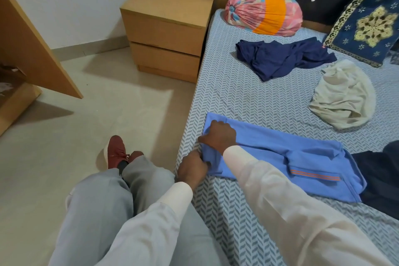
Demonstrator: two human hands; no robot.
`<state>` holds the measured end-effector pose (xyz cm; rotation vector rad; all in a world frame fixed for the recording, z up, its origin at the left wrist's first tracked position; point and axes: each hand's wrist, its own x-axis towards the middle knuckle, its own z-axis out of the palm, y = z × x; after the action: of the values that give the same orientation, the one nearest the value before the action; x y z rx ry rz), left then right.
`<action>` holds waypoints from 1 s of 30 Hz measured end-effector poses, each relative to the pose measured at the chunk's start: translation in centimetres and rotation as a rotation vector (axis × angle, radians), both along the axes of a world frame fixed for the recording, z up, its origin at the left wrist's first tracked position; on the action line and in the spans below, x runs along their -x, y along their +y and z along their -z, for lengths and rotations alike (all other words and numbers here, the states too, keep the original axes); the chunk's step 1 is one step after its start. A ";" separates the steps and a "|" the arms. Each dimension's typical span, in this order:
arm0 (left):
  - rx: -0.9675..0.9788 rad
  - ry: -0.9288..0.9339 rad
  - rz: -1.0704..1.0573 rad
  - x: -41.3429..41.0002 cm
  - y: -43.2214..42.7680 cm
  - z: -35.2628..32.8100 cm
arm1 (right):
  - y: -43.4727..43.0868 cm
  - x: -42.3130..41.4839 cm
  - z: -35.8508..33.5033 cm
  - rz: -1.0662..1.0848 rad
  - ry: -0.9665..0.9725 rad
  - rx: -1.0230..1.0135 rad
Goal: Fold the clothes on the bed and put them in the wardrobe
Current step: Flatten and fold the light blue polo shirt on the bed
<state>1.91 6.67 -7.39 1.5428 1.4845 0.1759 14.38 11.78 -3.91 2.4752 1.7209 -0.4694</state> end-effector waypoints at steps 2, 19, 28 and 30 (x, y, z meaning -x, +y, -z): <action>0.023 -0.053 0.019 0.1 0.0 0.0 | 0.1 1.2 -0.5 -0.018 -0.041 0.022; -0.479 -0.052 -0.172 11.2 2.8 -9.3 | 6.5 11.1 -6.2 -0.017 0.351 -0.047; -0.490 -0.227 0.186 4.3 -1.2 -5.2 | -3.1 -3.0 -0.6 0.221 0.844 -0.190; -0.469 -0.150 0.217 3.2 -1.5 -4.2 | -5.6 -6.0 -0.2 0.348 1.039 -0.273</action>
<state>-1.33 5.18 -3.19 2.0030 1.1983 0.5291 20.41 6.14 -3.67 2.9690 1.6125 -1.9439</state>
